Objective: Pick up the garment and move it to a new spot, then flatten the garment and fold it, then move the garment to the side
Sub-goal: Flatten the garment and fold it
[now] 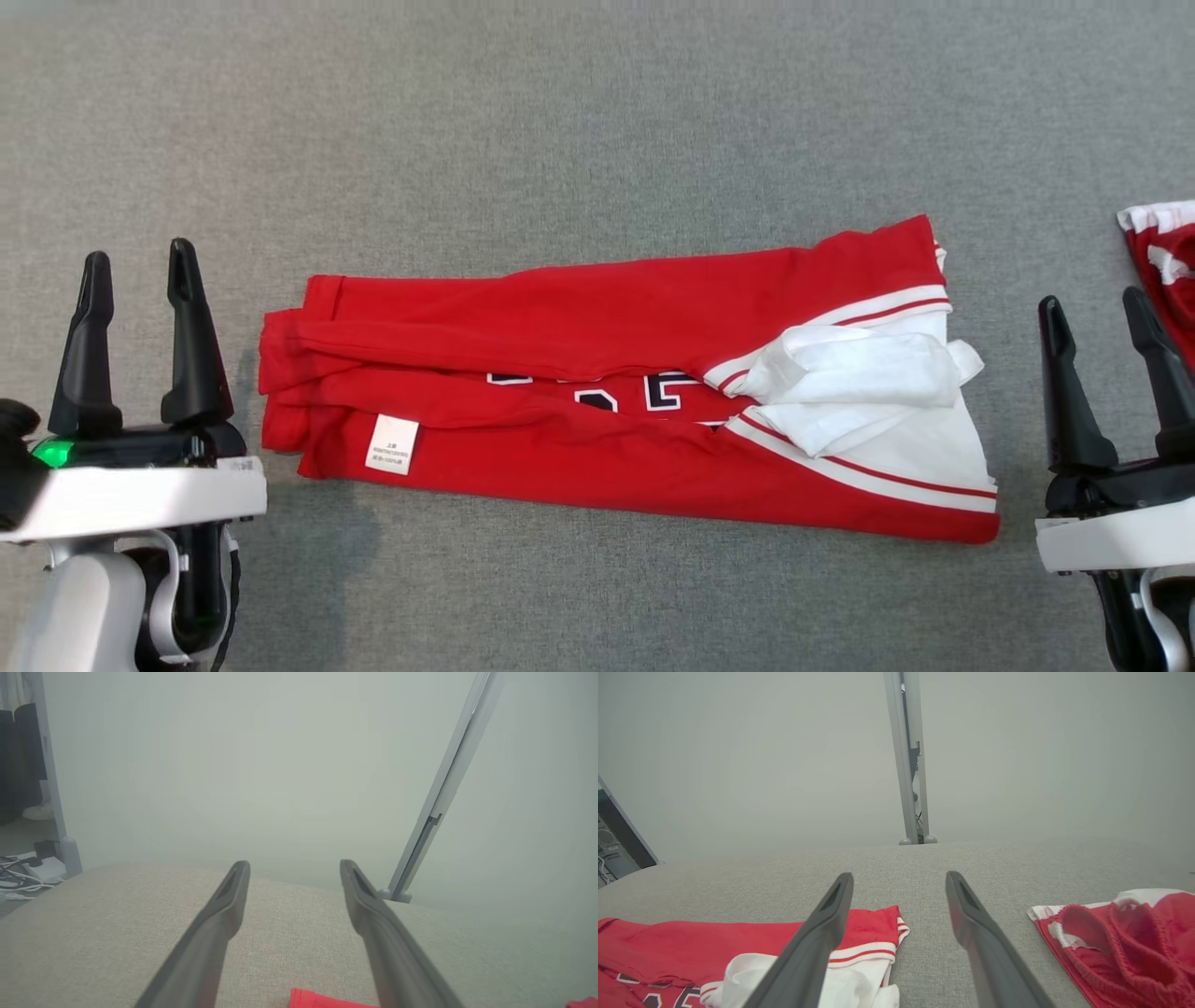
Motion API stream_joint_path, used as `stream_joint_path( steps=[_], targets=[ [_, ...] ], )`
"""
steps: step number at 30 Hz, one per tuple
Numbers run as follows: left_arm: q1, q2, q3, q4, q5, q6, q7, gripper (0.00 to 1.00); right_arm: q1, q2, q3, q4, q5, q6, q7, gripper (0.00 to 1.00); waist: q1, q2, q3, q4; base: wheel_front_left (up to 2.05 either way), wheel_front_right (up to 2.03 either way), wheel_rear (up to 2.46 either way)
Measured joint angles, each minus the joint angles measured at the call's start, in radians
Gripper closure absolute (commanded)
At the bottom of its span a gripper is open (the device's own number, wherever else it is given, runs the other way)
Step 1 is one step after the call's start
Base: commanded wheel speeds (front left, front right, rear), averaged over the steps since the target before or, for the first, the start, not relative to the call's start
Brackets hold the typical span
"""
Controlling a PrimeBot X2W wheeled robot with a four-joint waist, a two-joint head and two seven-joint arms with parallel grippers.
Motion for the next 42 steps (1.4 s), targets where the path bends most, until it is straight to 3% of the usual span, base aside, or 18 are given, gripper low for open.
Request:
stream_joint_path(
  steps=[4, 10, 17, 29, 38, 42],
  targets=[
    [0.039, -0.021, 0.017, -0.002, 0.110, -0.011, 0.000, 0.00, 0.000, 0.011, 0.001, 0.024, -0.042, 0.000, 0.007, 0.00, 0.0000, 0.0000, -0.036, 0.002, 0.00, 0.00, 0.00],
    [0.094, -0.036, 0.009, 0.020, 0.192, -0.019, 0.000, 0.00, 0.012, 0.027, 0.011, 0.066, -0.060, 0.000, 0.007, 0.00, 0.0000, 0.0000, -0.087, 0.010, 0.00, 0.00, 0.00],
    [0.105, -0.053, -0.004, 0.055, 0.210, -0.036, 0.000, 0.00, 0.019, 0.030, 0.009, 0.099, -0.052, 0.000, 0.006, 0.00, 0.0000, 0.0000, -0.108, 0.030, 0.00, 0.00, 0.00],
    [0.078, -0.077, -0.007, 0.073, 0.225, -0.059, 0.000, 0.00, -0.007, 0.004, -0.089, 0.206, -0.035, 0.000, 0.009, 0.00, 0.0000, 0.0000, -0.094, 0.059, 0.00, 0.00, 0.00],
    [0.039, -0.105, -0.023, 0.094, 0.242, -0.086, 0.000, 0.00, -0.064, 0.032, 0.056, 0.394, 0.033, 0.000, 0.034, 0.00, 0.0000, 0.0000, -0.062, 0.083, 0.00, 0.00, 0.00],
    [0.034, -0.113, -0.024, 0.101, 0.251, -0.094, 0.000, 0.00, -0.086, 0.034, 0.071, 0.473, 0.049, 0.000, 0.025, 0.00, 0.0000, 0.0000, -0.051, 0.084, 0.00, 0.00, 0.00]
  ],
)
